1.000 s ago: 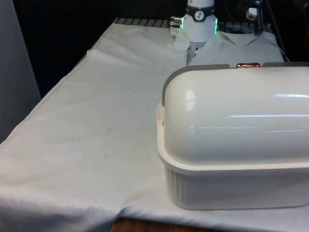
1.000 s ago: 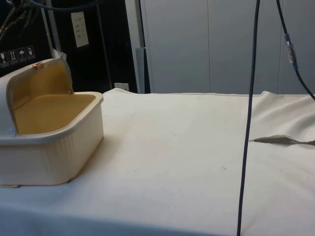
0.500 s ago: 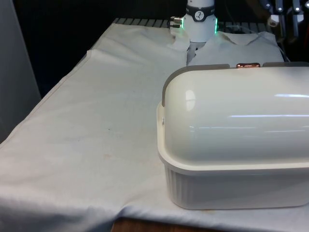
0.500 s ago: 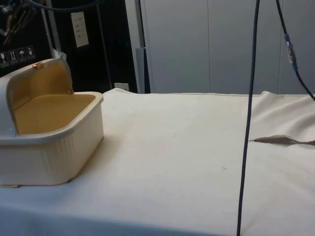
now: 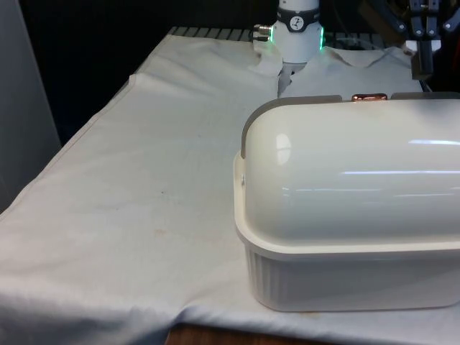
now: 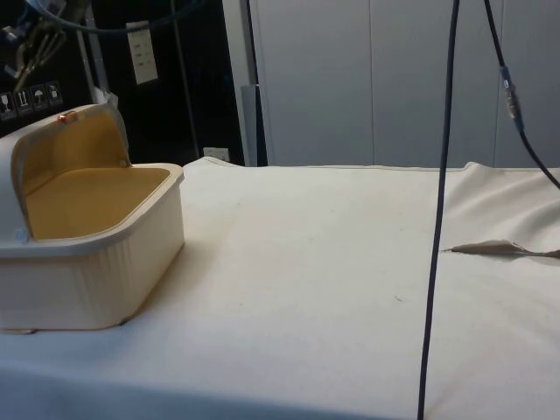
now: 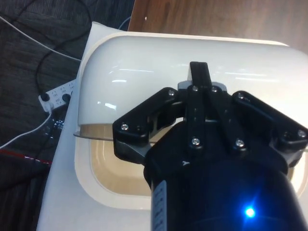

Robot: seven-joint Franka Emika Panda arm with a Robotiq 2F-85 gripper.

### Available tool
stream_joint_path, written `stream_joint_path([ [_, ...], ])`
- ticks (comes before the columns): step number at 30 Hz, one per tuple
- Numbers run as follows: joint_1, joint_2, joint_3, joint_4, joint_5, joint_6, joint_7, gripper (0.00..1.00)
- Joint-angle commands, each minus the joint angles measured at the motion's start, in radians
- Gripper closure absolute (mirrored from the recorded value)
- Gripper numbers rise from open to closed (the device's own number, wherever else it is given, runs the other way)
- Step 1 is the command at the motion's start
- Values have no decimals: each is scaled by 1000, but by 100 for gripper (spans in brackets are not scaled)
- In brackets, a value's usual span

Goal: Open the lid, then close it.

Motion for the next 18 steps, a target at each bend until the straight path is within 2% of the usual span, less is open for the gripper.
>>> stream_joint_path([
  [1, -3, 1, 7, -4, 6, 7, -2, 100],
  [3, 0, 1, 0, -2, 0, 0, 1, 100],
  [4, -2, 2, 6, -7, 5, 6, -1, 100],
  [18, -1, -20, 1, -48, 0, 2, -1, 100],
])
